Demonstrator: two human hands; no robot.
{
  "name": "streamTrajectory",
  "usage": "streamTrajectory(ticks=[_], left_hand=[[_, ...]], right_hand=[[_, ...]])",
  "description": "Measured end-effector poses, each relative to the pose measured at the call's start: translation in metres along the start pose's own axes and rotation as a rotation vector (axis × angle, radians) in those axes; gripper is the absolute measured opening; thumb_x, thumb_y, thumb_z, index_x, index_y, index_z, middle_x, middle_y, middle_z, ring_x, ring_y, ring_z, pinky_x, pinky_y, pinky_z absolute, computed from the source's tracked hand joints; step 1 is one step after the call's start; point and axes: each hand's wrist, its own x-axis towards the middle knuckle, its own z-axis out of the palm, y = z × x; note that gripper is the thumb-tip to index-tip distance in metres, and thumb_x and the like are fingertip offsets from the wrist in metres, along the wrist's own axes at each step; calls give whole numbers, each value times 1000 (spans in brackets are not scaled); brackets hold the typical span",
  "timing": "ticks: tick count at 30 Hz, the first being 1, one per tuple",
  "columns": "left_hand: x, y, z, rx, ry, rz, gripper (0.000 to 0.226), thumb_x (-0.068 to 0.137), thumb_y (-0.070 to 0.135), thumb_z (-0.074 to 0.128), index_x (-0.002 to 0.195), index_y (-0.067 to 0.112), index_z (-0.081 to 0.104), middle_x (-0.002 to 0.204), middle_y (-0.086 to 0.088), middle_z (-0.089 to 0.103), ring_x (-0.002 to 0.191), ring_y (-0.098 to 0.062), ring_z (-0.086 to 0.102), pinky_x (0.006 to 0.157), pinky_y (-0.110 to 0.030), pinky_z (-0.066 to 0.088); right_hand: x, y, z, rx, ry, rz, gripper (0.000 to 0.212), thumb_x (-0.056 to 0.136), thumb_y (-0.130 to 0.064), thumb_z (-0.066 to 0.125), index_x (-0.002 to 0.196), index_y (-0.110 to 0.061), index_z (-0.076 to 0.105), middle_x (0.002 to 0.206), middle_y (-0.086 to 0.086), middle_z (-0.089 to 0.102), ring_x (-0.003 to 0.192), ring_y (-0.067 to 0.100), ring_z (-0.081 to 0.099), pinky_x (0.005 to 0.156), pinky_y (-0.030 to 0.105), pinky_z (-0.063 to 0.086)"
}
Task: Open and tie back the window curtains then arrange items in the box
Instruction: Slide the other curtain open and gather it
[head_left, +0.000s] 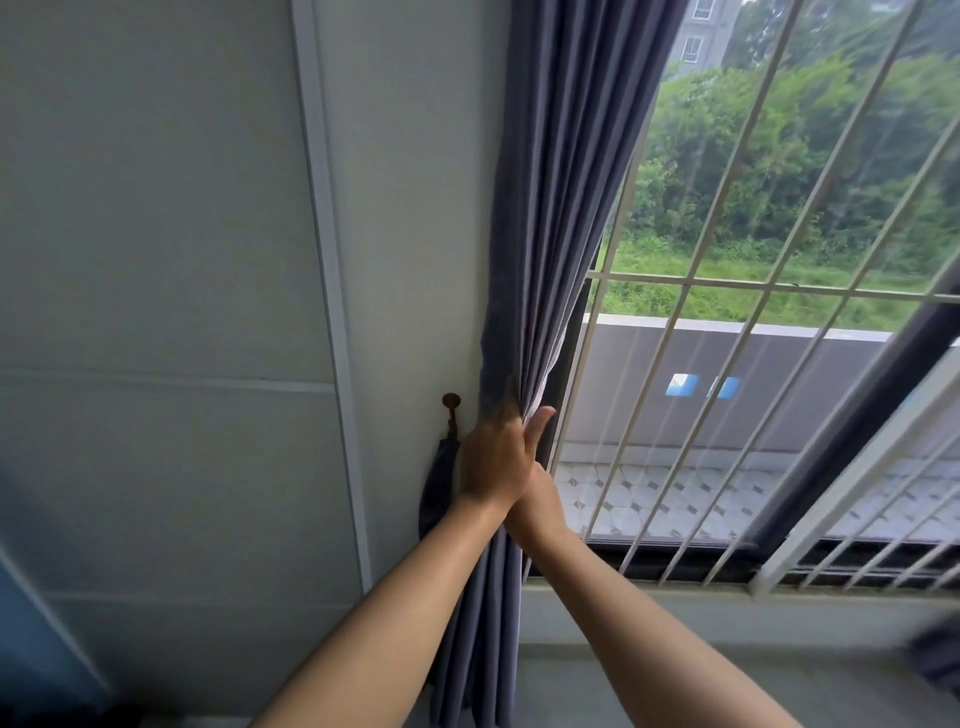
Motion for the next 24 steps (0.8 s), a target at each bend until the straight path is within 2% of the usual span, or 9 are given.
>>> streamTrajectory(ticks=[2, 5, 9, 12, 15, 17, 20, 22, 24], left_hand=[[1, 0, 0, 70, -47, 6, 64, 95, 58, 30, 117, 4, 58, 74, -12, 70, 58, -24, 68, 49, -29, 55], [5, 1, 2, 146, -112, -37, 35, 93, 24, 57, 121, 3, 58, 81, -16, 70, 65, -28, 69, 55, -32, 55], [7, 6, 0, 64, -223, -285, 24, 94, 26, 54, 110, 9, 60, 89, -13, 68, 79, -28, 68, 61, -27, 45], [-2, 16, -2, 66, -125, -229, 39, 94, 45, 50, 102, 9, 61, 75, -10, 65, 64, -21, 66, 54, -25, 47], [-1, 13, -2, -86, -206, -191, 46, 100, 45, 28, 99, 9, 58, 93, -17, 67, 86, -31, 67, 71, -34, 49], [4, 3, 4, -76, -218, -179, 39, 102, 35, 34, 97, 5, 58, 90, -20, 68, 84, -33, 66, 65, -31, 45], [6, 2, 13, -33, -182, -156, 36, 102, 33, 36, 97, 6, 58, 85, -18, 68, 79, -33, 67, 63, -32, 49], [6, 2, 18, -31, -214, -149, 35, 101, 34, 37, 99, 7, 59, 85, -16, 68, 78, -31, 66, 63, -31, 47], [7, 1, 19, -75, -215, -182, 33, 98, 36, 41, 102, 9, 60, 83, -14, 68, 77, -31, 66, 63, -32, 51]], right_hand=[[4, 3, 1, 11, -39, 12, 12, 91, -15, 46, 95, -7, 54, 82, 14, 65, 70, 32, 58, 59, 39, 47], [7, 6, 4, 64, -163, 20, 23, 82, -31, 41, 87, -11, 52, 88, 16, 65, 72, 24, 53, 59, 33, 40], [6, 13, 20, 162, -76, -72, 64, 77, -59, 42, 125, -17, 47, 129, 16, 52, 119, 31, 48, 81, 36, 47], [9, 7, 14, 283, 116, -23, 76, 79, -62, 44, 137, -13, 40, 141, 12, 46, 112, 23, 57, 75, 35, 53], [15, 4, 6, 186, 173, 27, 60, 94, -32, 48, 148, -19, 24, 154, 2, 33, 96, 23, 62, 72, 37, 51], [16, 9, 6, 72, 160, 58, 61, 95, -23, 46, 150, -21, 20, 137, 9, 53, 86, 30, 63, 67, 39, 52], [14, 14, 7, 40, 142, 93, 57, 91, -22, 44, 144, -27, 22, 81, 10, 66, 68, 31, 61, 58, 39, 50], [14, 20, 6, 21, 146, 74, 57, 91, -21, 43, 141, -30, 19, 75, 8, 64, 68, 32, 60, 56, 35, 44], [16, 27, 2, 11, 151, 78, 44, 92, -22, 42, 135, -27, 33, 81, 6, 65, 73, 31, 61, 58, 31, 39]])
